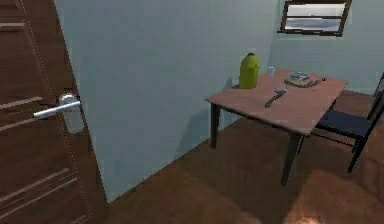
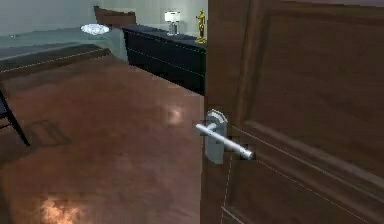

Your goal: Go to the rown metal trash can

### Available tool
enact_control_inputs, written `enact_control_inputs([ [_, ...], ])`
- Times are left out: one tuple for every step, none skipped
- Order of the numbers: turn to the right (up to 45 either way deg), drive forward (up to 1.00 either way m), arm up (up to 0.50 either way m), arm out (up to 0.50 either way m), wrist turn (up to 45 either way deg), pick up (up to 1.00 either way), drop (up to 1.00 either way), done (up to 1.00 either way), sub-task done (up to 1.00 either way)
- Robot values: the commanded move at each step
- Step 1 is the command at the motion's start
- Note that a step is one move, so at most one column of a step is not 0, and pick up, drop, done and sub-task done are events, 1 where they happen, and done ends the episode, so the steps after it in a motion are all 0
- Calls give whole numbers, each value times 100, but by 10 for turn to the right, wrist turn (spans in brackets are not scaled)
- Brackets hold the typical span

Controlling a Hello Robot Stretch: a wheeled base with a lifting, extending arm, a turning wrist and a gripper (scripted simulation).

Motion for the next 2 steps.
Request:
enact_control_inputs([
  [-450, 0, 0, 0, 0, 0, 0, 0, 0],
  [0, 10, 0, 0, 0, 0, 0, 0, 0],
])
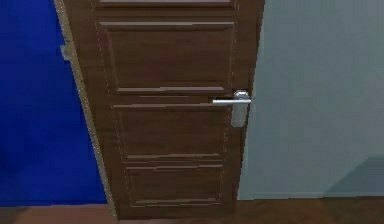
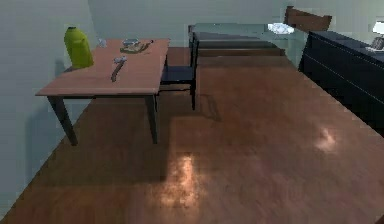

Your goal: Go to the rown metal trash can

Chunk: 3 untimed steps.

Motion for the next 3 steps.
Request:
enact_control_inputs([
  [450, 0, 0, 0, 0, 0, 0, 0, 0],
  [420, 0, 0, 0, 0, 0, 0, 0, 0],
  [0, 60, 0, 0, 0, 0, 0, 0, 0],
])
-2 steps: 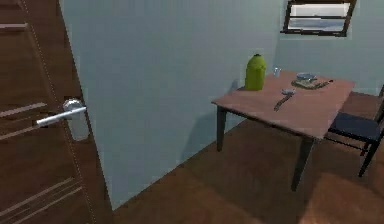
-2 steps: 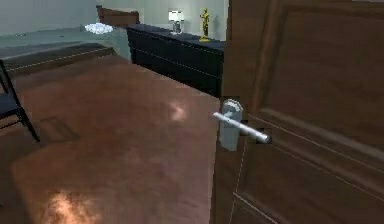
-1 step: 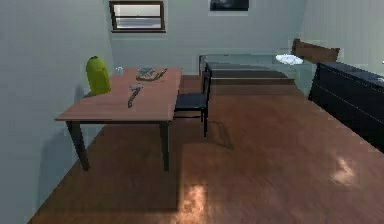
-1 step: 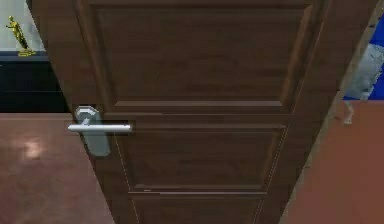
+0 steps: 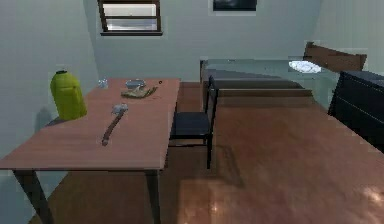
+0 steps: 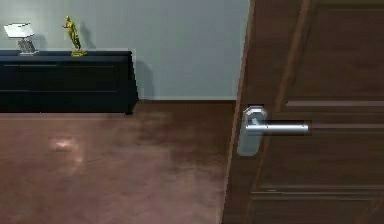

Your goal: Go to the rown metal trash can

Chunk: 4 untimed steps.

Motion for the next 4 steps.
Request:
enact_control_inputs([
  [300, 0, 0, 0, 0, 0, 0, 0, 0],
  [0, 10, 0, 0, 0, 0, 0, 0, 0],
  [120, 0, 0, 0, 0, 0, 0, 0, 0],
  [0, 40, 0, 0, 0, 0, 0, 0, 0],
])
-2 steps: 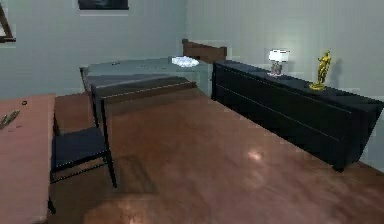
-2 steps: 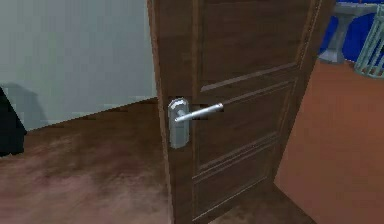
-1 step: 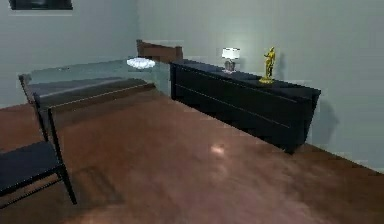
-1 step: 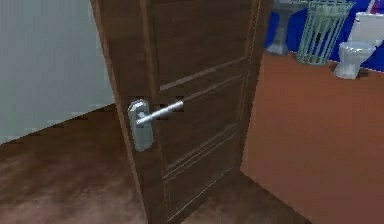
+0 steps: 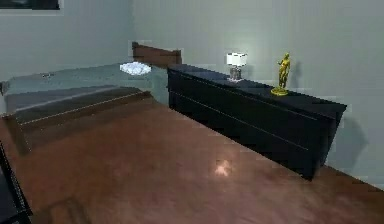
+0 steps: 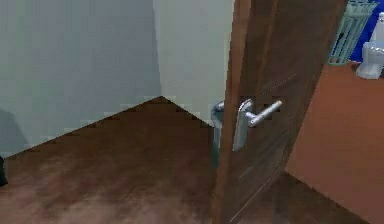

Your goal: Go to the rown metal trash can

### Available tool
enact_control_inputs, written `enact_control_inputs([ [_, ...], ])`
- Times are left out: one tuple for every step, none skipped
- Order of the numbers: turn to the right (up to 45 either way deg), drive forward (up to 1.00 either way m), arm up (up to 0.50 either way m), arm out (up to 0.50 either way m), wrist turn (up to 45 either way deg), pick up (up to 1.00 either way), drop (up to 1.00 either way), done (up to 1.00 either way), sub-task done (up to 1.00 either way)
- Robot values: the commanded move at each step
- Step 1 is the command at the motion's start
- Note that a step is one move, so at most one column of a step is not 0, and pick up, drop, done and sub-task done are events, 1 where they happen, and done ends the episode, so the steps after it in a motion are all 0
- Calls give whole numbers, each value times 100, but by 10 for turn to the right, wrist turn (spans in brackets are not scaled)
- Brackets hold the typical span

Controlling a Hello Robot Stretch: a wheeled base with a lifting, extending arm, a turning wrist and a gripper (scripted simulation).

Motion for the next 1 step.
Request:
enact_control_inputs([
  [450, 0, 0, 0, 0, 0, 0, 0, 0],
])
